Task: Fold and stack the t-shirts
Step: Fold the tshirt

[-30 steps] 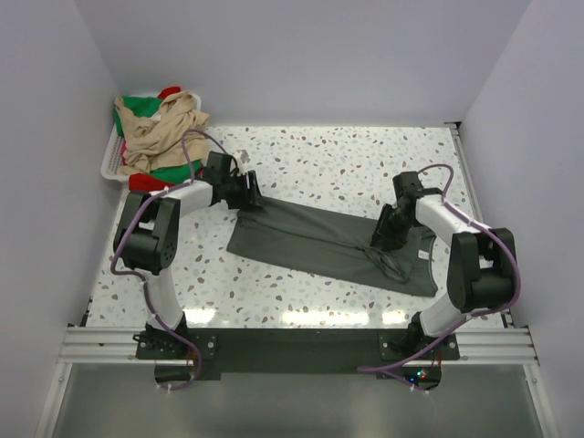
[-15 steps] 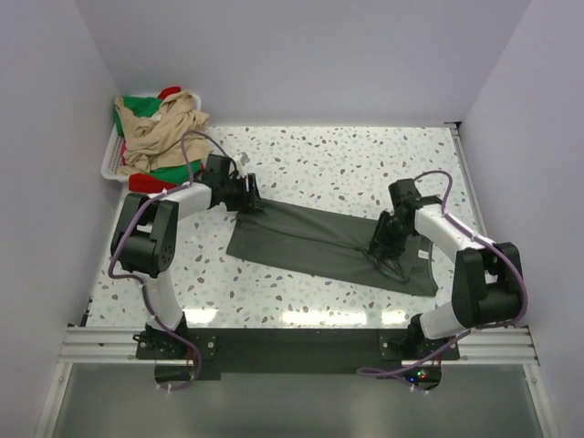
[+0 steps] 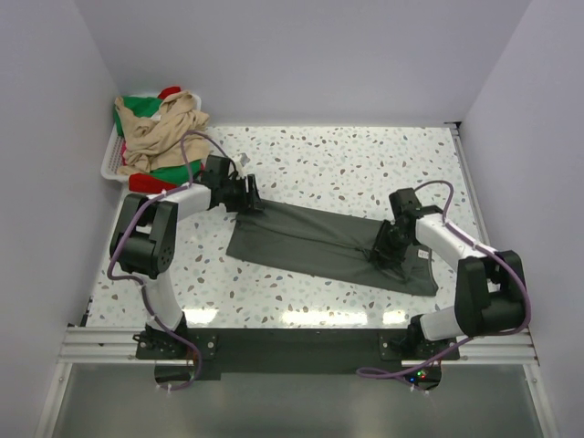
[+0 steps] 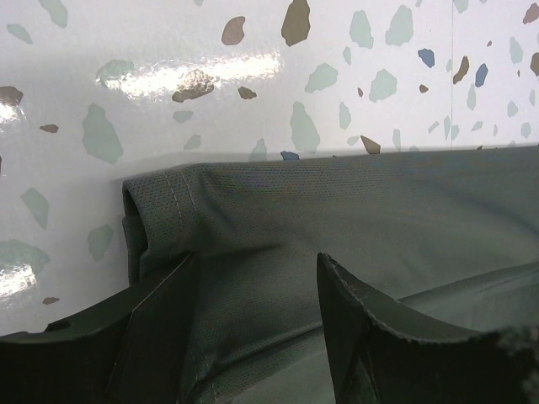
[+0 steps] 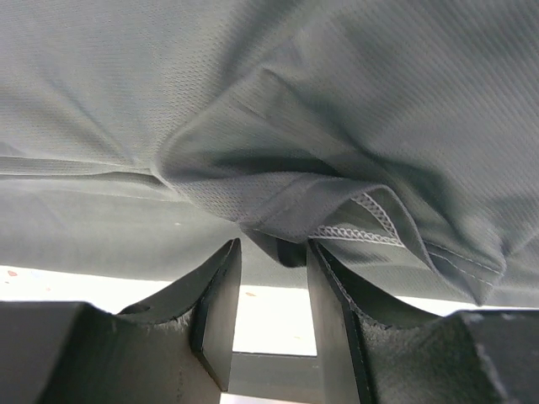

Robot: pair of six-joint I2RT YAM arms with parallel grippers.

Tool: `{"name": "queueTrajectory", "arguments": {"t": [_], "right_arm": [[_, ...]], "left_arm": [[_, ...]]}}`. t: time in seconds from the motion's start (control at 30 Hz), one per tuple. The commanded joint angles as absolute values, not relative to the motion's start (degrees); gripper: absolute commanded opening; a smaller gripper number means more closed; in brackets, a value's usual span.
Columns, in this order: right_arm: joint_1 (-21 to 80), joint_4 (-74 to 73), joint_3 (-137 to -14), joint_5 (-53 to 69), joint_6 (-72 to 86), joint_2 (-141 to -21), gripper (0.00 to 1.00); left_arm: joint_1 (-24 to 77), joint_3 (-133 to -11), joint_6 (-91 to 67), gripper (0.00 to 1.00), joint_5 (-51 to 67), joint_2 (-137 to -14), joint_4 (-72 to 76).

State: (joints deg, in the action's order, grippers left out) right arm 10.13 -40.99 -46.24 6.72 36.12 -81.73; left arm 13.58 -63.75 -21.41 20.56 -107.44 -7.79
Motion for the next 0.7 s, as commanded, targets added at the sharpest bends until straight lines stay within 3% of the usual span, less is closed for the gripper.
{"name": "queueTrajectory", "arguments": {"t": [0.0,0.67], "right_arm": [[10.37,-36.66,-45.97,8.08,37.18,-82.08,0.40],[17.84,-33.57,-45.70,10.55,33.40,-80.60,0.40]], "left_arm": [[13.62,-62.67,-19.86,0.63,20.83,-106.00,-8.88],[13.62,-60.47,-20.21,0.63,21.44,-106.17,-8.61]]}}
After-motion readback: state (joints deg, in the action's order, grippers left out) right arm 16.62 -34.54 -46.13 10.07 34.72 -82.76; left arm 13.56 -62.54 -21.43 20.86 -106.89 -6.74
